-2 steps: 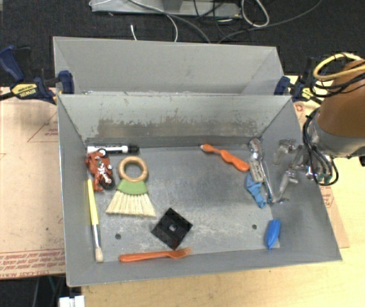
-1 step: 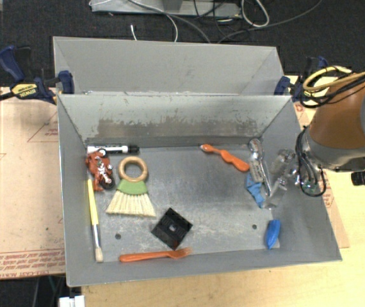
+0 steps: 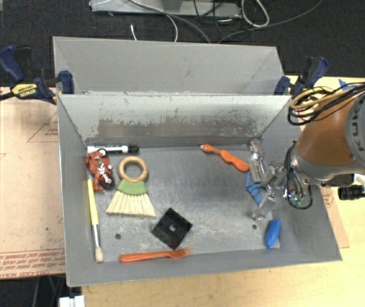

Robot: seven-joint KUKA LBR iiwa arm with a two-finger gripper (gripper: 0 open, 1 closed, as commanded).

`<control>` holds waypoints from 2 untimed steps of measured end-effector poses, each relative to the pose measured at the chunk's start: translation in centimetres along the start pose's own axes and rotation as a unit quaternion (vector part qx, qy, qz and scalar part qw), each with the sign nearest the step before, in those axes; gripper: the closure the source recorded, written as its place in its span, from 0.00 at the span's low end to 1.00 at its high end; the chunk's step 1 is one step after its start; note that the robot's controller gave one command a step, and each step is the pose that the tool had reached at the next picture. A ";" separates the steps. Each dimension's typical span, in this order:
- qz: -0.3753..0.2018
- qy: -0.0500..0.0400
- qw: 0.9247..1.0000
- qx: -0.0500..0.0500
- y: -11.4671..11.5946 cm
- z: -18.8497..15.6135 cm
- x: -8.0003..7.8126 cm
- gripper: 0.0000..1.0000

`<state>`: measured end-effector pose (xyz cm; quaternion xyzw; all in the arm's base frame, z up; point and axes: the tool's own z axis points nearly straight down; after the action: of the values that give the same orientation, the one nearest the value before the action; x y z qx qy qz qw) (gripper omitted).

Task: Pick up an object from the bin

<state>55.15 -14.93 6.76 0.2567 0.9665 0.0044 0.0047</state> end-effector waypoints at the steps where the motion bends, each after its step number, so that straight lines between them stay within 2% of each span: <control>1: 0.021 -0.002 1.000 0.002 0.3 -0.3 1.0 1.00; 2: 0.021 -0.002 1.000 0.002 0.3 -0.3 1.0 1.00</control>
Offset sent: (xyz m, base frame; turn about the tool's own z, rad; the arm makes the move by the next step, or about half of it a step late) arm 0.0000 0.0000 0.0000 0.0000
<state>54.48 -14.17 7.01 0.2774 0.9607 0.0019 0.0056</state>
